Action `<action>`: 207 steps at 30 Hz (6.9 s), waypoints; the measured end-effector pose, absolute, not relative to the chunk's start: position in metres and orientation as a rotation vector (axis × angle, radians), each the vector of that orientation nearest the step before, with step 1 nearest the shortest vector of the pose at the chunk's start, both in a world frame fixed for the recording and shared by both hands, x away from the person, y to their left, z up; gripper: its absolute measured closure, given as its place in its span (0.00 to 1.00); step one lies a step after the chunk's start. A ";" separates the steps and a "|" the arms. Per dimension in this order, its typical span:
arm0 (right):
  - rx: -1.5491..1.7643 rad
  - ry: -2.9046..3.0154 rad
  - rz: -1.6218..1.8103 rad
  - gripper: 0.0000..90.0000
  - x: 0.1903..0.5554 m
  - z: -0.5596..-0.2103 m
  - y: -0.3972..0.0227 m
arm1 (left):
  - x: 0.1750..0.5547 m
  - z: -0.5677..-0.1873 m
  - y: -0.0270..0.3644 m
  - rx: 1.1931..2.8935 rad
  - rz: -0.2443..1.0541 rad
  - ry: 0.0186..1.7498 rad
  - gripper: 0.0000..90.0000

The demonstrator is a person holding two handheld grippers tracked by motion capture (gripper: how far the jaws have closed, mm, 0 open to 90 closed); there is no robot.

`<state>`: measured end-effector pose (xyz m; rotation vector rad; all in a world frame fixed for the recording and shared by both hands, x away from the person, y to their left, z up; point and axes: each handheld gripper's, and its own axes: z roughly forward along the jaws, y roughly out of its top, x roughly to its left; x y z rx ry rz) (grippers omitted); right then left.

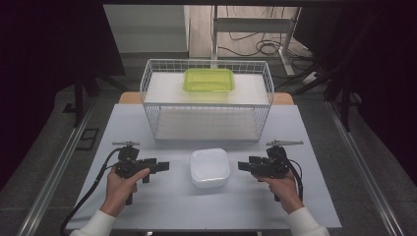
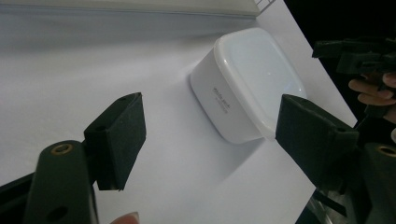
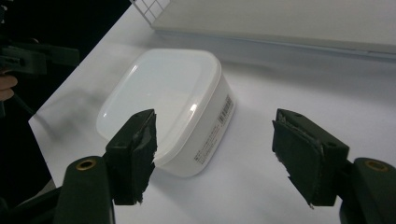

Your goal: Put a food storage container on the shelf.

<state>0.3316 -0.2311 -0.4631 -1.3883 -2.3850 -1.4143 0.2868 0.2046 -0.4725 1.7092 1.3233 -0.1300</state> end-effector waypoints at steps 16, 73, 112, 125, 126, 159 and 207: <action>-1.363 -2.321 -1.391 0.46 0.339 -0.458 -0.229 | 0.293 -0.472 0.177 1.708 -0.228 1.281 0.31; -1.391 -2.207 -1.240 0.51 0.361 -0.486 -0.194 | 0.323 -0.515 0.137 1.648 -0.499 1.345 0.65; -1.372 -2.088 -1.224 0.79 0.362 -0.491 -0.198 | 0.316 -0.510 0.144 1.615 -0.483 1.338 0.81; -1.323 -2.129 -1.269 0.84 0.359 -0.482 -0.200 | 0.314 -0.506 0.146 1.623 -0.453 1.321 0.86; -1.322 -2.130 -1.269 0.85 0.359 -0.482 -0.200 | 0.314 -0.506 0.146 1.624 -0.452 1.319 0.87; -1.280 -2.153 -1.308 0.88 0.358 -0.479 -0.201 | 0.313 -0.501 0.149 1.646 -0.423 1.281 0.88; -1.096 -2.283 -1.569 0.88 0.365 -0.376 -0.187 | 0.317 -0.401 0.165 1.603 -0.205 1.130 0.89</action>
